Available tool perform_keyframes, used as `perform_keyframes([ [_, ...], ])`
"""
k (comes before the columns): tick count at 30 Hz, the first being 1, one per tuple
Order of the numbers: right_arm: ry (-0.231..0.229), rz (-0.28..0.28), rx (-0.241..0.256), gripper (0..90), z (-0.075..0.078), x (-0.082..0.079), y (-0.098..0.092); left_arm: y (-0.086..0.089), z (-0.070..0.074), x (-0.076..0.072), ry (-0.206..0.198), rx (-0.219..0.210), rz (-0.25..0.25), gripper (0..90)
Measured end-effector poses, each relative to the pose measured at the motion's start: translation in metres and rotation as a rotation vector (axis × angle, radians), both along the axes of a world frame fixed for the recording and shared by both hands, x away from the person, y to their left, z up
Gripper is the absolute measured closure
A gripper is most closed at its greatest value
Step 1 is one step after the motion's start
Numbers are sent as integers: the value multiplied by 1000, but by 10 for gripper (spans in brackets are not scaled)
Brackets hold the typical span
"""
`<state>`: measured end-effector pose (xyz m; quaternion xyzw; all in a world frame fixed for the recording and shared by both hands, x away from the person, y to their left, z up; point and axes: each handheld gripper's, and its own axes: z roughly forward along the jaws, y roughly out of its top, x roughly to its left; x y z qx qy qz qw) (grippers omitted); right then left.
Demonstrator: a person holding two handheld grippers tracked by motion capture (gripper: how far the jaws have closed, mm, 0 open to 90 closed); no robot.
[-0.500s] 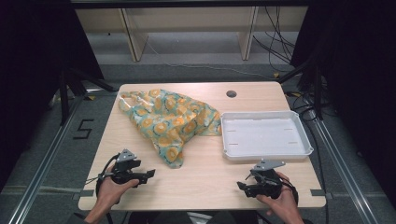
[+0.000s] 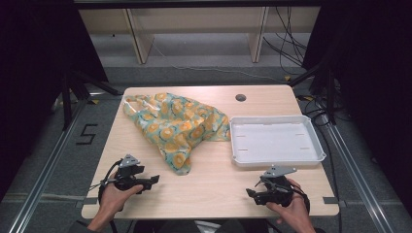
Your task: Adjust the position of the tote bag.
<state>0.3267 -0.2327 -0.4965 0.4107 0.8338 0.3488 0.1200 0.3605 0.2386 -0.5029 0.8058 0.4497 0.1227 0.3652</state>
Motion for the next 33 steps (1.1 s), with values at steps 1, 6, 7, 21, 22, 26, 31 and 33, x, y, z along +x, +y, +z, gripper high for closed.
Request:
perform_keyframes([
  [1,-8,-2,12,265,-1,0,1,0,0,0,0,1,-1,225],
  [6,17,12,-9,257,3,0,2,2,1,0,-8,3,5,225],
  [7,25,2,3,257,5,-1,5,1,0,0,-24,-26,26,225],
  [21,-66,159,45,195,18,12,76,3,5,-13,-58,-59,50,206],
  [22,-74,169,47,195,19,15,85,3,4,-13,-70,-75,60,205],
  [26,-77,200,44,200,23,27,114,8,5,-13,-61,-61,66,205],
  [31,-93,205,65,241,26,48,151,13,5,-13,-70,-75,79,204],
  [33,-95,177,94,247,22,61,165,14,6,-13,-61,-65,79,205],
])
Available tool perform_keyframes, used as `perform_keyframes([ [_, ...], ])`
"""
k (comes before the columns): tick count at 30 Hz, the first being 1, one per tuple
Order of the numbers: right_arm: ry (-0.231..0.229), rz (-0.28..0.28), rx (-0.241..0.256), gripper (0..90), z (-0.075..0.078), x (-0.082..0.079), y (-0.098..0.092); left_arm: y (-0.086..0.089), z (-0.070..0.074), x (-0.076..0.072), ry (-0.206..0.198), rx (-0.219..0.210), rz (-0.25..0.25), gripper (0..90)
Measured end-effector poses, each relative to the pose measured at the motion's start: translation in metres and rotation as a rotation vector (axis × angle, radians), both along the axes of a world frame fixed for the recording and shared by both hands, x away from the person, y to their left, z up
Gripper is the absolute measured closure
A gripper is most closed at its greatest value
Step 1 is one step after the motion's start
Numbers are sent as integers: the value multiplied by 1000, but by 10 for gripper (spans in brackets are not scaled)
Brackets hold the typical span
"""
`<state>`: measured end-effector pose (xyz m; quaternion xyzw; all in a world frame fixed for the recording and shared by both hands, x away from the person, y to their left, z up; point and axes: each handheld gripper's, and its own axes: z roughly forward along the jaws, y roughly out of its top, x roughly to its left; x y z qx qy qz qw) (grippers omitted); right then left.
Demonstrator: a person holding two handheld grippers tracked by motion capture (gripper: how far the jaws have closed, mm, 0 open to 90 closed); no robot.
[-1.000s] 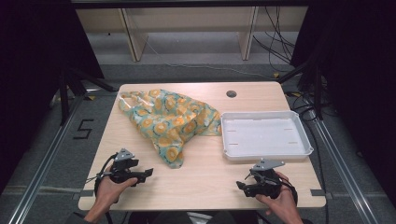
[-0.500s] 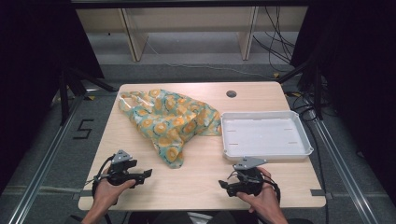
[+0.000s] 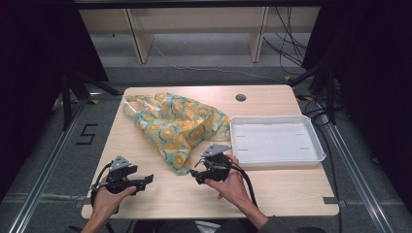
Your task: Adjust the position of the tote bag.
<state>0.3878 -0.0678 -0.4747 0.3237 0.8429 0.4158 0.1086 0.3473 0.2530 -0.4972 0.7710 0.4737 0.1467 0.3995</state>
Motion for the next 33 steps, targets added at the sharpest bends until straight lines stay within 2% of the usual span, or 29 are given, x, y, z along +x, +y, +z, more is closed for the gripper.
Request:
perform_keyframes([
  [1,26,7,-7,248,0,5,2,0,-1,0,-8,-2,4,205],
  [2,47,-7,16,246,-2,8,6,0,0,0,-4,1,3,204],
  [3,47,-7,16,246,-2,8,6,0,0,0,-4,1,3,205],
  [4,79,-11,10,228,-5,17,13,0,-1,0,0,2,1,205],
  [7,60,-27,16,215,-7,21,20,-1,-2,0,-2,-7,3,204],
  [8,79,-17,14,210,-6,23,23,-1,-2,0,-3,-7,5,204],
  [9,61,-14,35,201,-8,25,29,-1,-1,0,-1,-6,6,204],
  [10,70,-9,32,200,-8,26,31,-1,-2,0,-1,-9,9,204],
  [11,108,2,42,205,-7,28,37,-2,-2,0,-10,-25,25,205],
  [12,117,-3,63,211,-8,28,42,-1,-1,0,-6,-7,8,205],
  [13,117,-3,63,211,-8,28,42,-1,-1,0,-6,-7,8,204],
  [14,135,-20,29,250,-9,27,50,-1,-1,0,0,-6,5,205],
  [15,144,-21,17,263,-11,27,51,-1,-1,0,-1,-7,6,204],
  [16,170,-41,26,282,-14,26,55,-1,-1,0,-3,-9,7,205],
  [17,174,-31,24,321,-16,27,56,0,-1,0,-3,-8,6,204],
  [19,159,-21,16,348,-19,28,58,-1,-1,0,-11,-9,11,205],
  [20,142,-31,6,421,-23,30,61,-2,-2,0,-13,-32,23,204],
  [21,142,-31,6,421,-23,30,61,-2,-2,0,-13,-32,23,205],
  [23,141,-37,-6,552,-22,31,60,1,-1,0,-2,-1,7,204],
  [24,94,-20,-16,679,-23,34,59,-2,-2,0,-15,-24,20,205],
  [25,64,-15,-10,737,-24,34,58,-2,-2,0,-12,-25,22,204],
  [26,64,-15,-10,737,-24,34,58,-2,-2,0,-12,-25,22,204],
  [27,80,-6,-23,794,-21,33,54,-2,-2,0,-16,-24,18,204],
  [28,70,22,-23,850,-20,33,51,-2,-2,0,-15,-35,28,205],
  [29,39,45,-30,900,-19,32,45,0,-1,0,-21,-10,21,204],
  [32,15,47,-36,900,-17,31,39,2,0,0,-17,-5,17,205],
  [33,33,55,-38,900,-16,32,35,1,0,0,-18,-5,18,205],
])
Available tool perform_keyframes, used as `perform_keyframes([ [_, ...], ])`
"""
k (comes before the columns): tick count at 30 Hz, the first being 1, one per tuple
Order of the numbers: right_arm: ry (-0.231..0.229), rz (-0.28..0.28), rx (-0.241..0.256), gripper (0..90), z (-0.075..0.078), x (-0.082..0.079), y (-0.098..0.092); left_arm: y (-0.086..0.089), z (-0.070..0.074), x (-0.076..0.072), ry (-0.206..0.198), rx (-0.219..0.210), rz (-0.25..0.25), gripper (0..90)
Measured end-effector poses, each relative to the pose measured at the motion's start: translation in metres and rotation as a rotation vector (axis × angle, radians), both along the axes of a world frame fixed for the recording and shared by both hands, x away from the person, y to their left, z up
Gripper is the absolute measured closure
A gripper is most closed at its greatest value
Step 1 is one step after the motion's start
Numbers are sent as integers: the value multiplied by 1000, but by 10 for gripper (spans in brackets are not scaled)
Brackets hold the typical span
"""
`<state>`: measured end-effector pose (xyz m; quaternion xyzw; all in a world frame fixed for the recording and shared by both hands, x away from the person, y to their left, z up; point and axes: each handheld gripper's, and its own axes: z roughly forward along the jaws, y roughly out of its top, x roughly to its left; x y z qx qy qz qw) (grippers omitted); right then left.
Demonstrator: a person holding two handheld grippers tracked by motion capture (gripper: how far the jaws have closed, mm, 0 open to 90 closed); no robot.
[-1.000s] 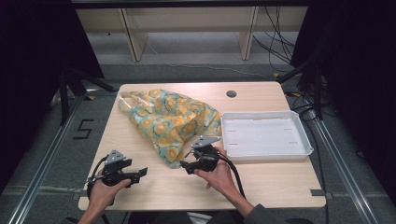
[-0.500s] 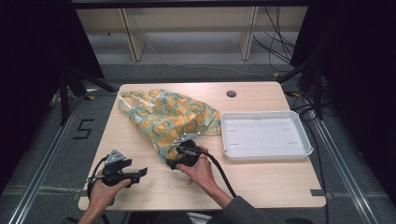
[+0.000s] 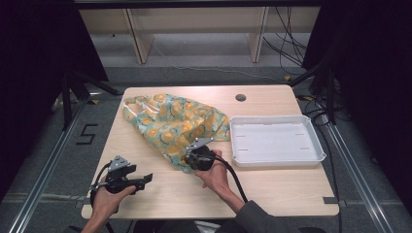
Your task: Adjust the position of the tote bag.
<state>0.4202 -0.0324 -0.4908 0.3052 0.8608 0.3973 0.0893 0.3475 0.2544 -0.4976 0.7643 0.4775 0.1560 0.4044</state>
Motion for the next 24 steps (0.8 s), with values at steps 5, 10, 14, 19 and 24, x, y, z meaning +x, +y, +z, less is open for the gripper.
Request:
perform_keyframes([
  [5,-14,25,-44,900,-2,0,-3,0,0,0,-1,-3,3,205],
  [10,-52,17,-94,900,6,-4,-15,-1,1,0,-27,-32,40,204],
  [14,-67,36,-109,900,14,-5,-27,1,1,0,-32,-45,52,204],
  [19,-76,25,-133,900,19,-2,-45,3,4,0,-46,-39,64,195],
  [24,-65,3,-149,900,22,4,-59,4,5,0,-64,-53,82,189],
])
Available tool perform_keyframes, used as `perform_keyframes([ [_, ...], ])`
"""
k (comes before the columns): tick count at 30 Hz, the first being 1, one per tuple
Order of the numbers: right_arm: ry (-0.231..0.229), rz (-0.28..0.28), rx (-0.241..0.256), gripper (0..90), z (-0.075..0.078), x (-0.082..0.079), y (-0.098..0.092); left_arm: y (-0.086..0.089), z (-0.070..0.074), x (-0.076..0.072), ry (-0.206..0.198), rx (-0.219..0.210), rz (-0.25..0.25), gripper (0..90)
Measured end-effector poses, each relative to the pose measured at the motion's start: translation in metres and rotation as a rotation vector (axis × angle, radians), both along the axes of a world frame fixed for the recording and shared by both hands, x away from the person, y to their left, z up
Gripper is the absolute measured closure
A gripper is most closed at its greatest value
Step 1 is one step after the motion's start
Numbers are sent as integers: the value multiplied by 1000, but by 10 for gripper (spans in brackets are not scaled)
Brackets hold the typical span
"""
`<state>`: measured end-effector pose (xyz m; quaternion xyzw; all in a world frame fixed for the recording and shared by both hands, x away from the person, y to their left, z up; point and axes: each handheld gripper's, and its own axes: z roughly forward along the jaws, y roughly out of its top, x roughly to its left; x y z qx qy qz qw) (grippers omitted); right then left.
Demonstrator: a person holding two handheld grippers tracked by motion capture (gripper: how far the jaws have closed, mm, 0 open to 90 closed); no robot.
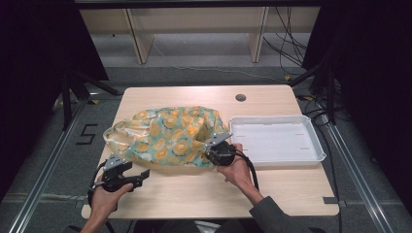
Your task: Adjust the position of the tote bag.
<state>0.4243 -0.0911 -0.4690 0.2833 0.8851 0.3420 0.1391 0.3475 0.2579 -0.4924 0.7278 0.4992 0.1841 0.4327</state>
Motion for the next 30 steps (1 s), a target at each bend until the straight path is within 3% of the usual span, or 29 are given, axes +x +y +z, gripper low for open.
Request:
perform_keyframes([
  [1,-19,-5,-35,900,2,4,-6,0,1,-1,-6,11,2,189],
  [7,-53,-44,-72,900,5,13,-12,0,4,-2,-23,28,0,187],
  [10,-43,-73,-76,900,4,21,-15,0,4,-2,-2,31,3,197],
  [11,-65,-77,-83,900,3,23,-15,0,1,-1,23,38,-17,217],
  [13,-67,-70,-96,900,3,25,-15,-2,-1,0,29,28,-22,267],
  [14,-73,-69,-110,900,3,28,-16,-2,-2,1,45,39,-40,267],
  [16,-65,-69,-103,900,3,28,-15,-1,-4,5,56,92,-111,410],
  [17,-60,-58,-121,900,4,29,-15,-3,-6,7,52,87,-144,571],
  [18,-60,-58,-121,900,4,29,-15,-3,-6,7,52,87,-144,649],
  [19,-53,-77,-113,900,5,30,-14,-6,-7,6,53,68,-163,649],
  [20,-76,-77,-116,900,4,31,-14,-9,-8,5,42,55,-177,732],
  [21,-68,-66,-140,900,7,35,-13,-14,-7,1,35,54,-210,825],
  [24,-78,-83,-151,900,7,41,-11,-31,-5,-8,30,53,-288,861],
  [25,-82,-81,-153,900,7,44,-11,-44,-5,-14,49,88,-359,863],
  [26,-82,-81,-153,900,7,44,-11,-44,-5,-14,49,88,-359,863],
  [27,-121,-90,-171,900,8,49,-10,-57,-7,-18,45,82,-397,863],
  [30,-116,-101,-166,900,9,50,-9,-67,-7,-21,45,90,-418,863],
])
